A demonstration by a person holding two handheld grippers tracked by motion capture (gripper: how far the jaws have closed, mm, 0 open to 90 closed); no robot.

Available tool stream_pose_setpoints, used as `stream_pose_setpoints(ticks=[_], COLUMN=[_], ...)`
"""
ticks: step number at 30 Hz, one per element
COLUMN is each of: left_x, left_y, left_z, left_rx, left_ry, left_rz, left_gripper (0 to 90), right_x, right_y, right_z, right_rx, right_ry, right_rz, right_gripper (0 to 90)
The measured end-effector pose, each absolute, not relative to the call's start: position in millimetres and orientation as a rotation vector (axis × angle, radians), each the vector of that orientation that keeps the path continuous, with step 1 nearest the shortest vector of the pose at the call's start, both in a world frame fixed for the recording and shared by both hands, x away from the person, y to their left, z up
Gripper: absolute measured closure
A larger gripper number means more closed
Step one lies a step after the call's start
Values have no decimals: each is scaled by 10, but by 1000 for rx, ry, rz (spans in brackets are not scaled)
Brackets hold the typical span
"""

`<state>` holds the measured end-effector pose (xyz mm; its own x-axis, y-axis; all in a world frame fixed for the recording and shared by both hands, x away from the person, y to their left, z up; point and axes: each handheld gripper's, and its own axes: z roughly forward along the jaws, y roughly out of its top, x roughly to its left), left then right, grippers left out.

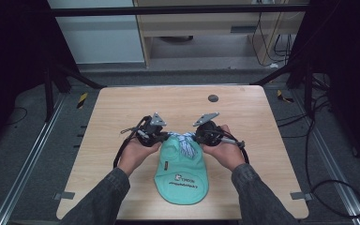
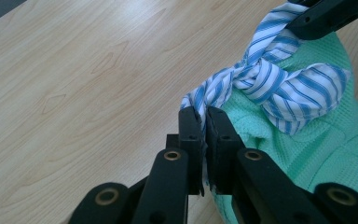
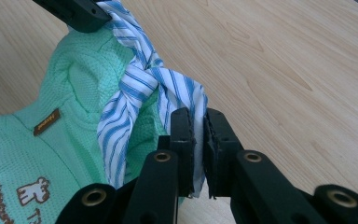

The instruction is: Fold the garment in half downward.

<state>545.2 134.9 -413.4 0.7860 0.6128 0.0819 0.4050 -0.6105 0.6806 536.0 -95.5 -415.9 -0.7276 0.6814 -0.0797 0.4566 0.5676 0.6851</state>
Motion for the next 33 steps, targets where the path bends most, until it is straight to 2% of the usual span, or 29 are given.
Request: stream_pose_setpoints(ticks=[33], left_x=[5519], left_y=[1324], left_z=[-3768], left_rx=[2292], left_ry=[722], left_rz=[477], left_gripper=[857], right_x=[5419], right_y=[-997], right_z=[-3825], right_rx=[870], right_ry=[2414], right_rz=[967], right_gripper=[828])
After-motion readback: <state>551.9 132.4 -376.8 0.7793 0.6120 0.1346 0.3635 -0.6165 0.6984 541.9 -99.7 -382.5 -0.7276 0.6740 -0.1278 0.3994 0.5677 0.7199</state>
